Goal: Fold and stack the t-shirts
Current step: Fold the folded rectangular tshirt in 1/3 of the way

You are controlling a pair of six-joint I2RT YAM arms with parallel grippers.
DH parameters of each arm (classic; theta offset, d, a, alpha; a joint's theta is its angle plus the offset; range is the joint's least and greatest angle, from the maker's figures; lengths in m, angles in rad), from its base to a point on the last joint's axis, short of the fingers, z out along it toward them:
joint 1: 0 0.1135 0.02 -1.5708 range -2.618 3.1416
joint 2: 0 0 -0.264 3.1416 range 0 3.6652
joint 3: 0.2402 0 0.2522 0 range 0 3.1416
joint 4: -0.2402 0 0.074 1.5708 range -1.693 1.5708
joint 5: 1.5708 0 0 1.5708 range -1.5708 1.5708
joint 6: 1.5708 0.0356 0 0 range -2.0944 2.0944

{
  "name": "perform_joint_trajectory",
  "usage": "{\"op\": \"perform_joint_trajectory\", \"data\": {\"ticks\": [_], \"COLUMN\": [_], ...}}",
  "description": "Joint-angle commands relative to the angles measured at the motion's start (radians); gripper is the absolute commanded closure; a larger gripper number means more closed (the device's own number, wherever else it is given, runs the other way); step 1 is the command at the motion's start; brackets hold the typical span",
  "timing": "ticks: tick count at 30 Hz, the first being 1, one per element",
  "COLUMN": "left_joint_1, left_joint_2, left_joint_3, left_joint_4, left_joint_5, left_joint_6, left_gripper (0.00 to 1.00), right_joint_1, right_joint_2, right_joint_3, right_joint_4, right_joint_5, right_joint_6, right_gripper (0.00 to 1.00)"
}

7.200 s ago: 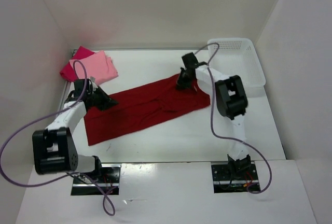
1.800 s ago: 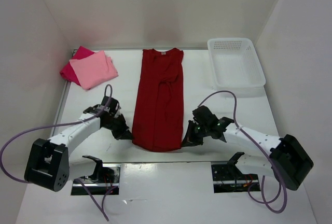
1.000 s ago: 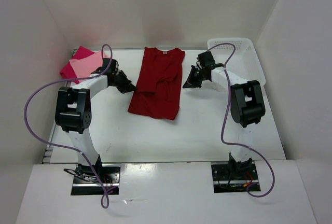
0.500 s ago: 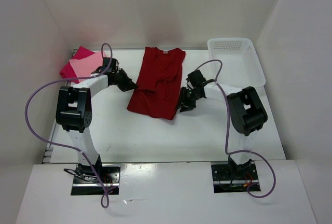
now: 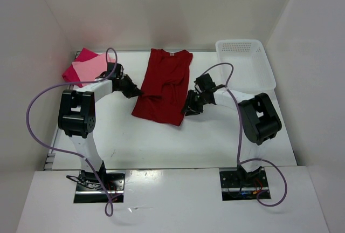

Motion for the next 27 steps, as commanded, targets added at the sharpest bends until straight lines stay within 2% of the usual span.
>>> {"op": "perform_joint_trajectory", "data": {"ticks": [1,6,12,17,24,27], "left_joint_1": [0.002,0.002,0.002,0.002,0.002,0.002], "left_joint_2": [-0.041,-0.041,-0.041,-0.032,-0.023,-0.023], "left_joint_3": [-0.012,-0.012,-0.012,-0.012,-0.012,-0.012], "left_joint_4": [0.027,0.036,0.036,0.036,0.036,0.036], "left_joint_5": [0.01,0.019,0.019,0.019,0.019,0.019], "left_joint_6": [0.006,0.006,0.006,0.006,0.006,0.006], "left_gripper": [1.0,1.0,1.0,1.0,1.0,1.0], "right_joint_1": [0.0,0.0,0.0,0.0,0.0,0.0], "right_joint_2": [-0.063,-0.003,-0.003,0.049,0.063,0.075], "right_joint_3": [0.012,0.035,0.044,0.076,0.11,0.119], "right_joint_4": [0.039,0.03,0.012,0.012,0.012,0.001], "right_joint_5": [0.014,0.037,0.084,0.073,0.084,0.096], "right_joint_6": [0.002,0.002,-0.016,-0.025,-0.035,-0.035], "right_gripper": [0.61,0.61,0.61,0.65,0.8,0.91]}}
